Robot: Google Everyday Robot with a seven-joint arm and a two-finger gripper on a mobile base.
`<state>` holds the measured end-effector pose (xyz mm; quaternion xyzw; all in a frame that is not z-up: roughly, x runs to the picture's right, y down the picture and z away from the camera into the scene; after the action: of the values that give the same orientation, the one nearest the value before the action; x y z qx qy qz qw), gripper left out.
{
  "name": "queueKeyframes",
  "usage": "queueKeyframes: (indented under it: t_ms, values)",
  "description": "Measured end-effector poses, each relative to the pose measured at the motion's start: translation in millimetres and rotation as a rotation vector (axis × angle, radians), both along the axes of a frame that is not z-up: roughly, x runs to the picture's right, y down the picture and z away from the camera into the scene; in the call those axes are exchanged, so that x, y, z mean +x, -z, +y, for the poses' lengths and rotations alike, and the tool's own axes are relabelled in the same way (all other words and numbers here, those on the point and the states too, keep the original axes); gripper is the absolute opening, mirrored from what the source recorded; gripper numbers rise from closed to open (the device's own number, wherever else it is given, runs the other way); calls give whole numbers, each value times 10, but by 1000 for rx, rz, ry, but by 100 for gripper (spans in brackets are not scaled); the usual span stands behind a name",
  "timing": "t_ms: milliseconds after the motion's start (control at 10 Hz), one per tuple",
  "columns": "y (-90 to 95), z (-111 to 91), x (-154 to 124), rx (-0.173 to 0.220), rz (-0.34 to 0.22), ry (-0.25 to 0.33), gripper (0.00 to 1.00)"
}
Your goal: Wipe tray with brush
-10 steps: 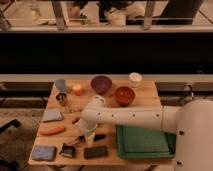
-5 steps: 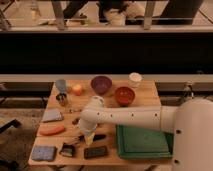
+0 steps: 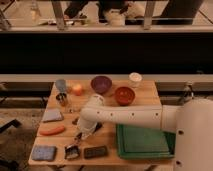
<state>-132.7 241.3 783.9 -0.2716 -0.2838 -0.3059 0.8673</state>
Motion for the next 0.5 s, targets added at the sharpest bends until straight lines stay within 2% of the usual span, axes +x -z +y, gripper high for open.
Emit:
queueKeyframes:
  t_ms: [500]
  values:
    - [342,-223,-52,47,-20,-48,0]
